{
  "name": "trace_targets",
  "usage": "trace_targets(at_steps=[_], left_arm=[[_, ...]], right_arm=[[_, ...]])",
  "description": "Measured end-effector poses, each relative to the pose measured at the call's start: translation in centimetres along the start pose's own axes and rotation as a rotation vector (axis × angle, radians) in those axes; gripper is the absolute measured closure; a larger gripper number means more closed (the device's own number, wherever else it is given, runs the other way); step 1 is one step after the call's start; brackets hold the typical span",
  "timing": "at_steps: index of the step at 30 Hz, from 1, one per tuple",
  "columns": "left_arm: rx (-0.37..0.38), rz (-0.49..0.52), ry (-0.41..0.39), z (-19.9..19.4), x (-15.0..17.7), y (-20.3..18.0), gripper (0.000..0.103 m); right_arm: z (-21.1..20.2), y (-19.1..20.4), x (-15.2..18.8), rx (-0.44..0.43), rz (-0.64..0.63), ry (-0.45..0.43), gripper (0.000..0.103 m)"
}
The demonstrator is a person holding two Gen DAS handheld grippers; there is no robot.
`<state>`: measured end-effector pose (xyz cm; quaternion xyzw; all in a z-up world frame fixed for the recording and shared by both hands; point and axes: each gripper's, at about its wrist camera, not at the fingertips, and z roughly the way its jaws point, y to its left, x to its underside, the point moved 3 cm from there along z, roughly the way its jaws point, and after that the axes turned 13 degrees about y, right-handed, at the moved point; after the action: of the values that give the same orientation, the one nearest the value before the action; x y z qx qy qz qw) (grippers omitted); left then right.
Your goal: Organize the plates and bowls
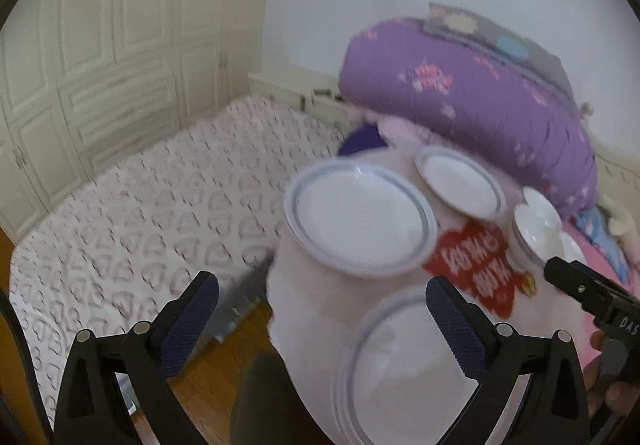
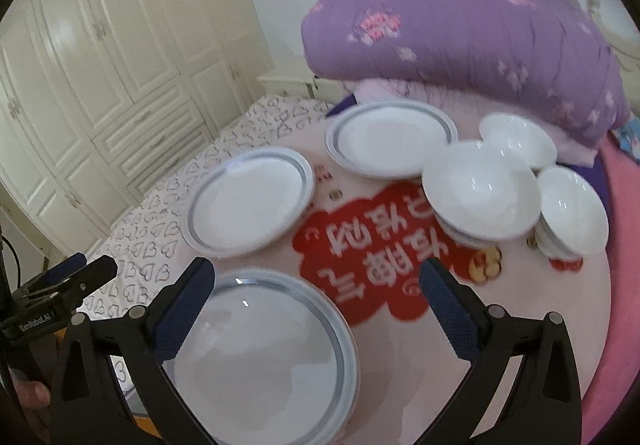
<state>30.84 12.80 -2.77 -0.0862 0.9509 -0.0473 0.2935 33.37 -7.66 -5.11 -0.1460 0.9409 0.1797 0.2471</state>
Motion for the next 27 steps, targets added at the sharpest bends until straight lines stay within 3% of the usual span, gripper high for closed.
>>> trace_targets(at_steps=[2, 6, 13, 20, 27], left_arm=[[-0.043, 0.017, -0.052, -0.8, -0.2, 0.1, 0.001], [-0.056, 0.008, -0.063, -1.0, -0.8, 0.9, 0.001], [-0.016, -0.077, -0.006, 1.6, -2.6, 3.4, 0.001], [-0.02, -0.132, 0.046, 5.8, -7.2, 4.8, 0.001], [-0.029, -0.138, 0.107, 11.8, -11.6, 6.2, 0.001]], right_arm=[[0.1, 0.3, -0.9, -0.004, -0.002, 0.002, 0.0], [1.0, 0.9, -2.7, -0.015, -0.02, 0.011, 0.0], [3.6, 1.4, -5.2, -0.053, -0.029, 0.057, 0.0], [8.1, 1.8, -7.1, -0.053, -0.038, 0.145, 0.0], [11.4, 1.3, -8.8, -0.019, -0.01, 0.179, 0.0]])
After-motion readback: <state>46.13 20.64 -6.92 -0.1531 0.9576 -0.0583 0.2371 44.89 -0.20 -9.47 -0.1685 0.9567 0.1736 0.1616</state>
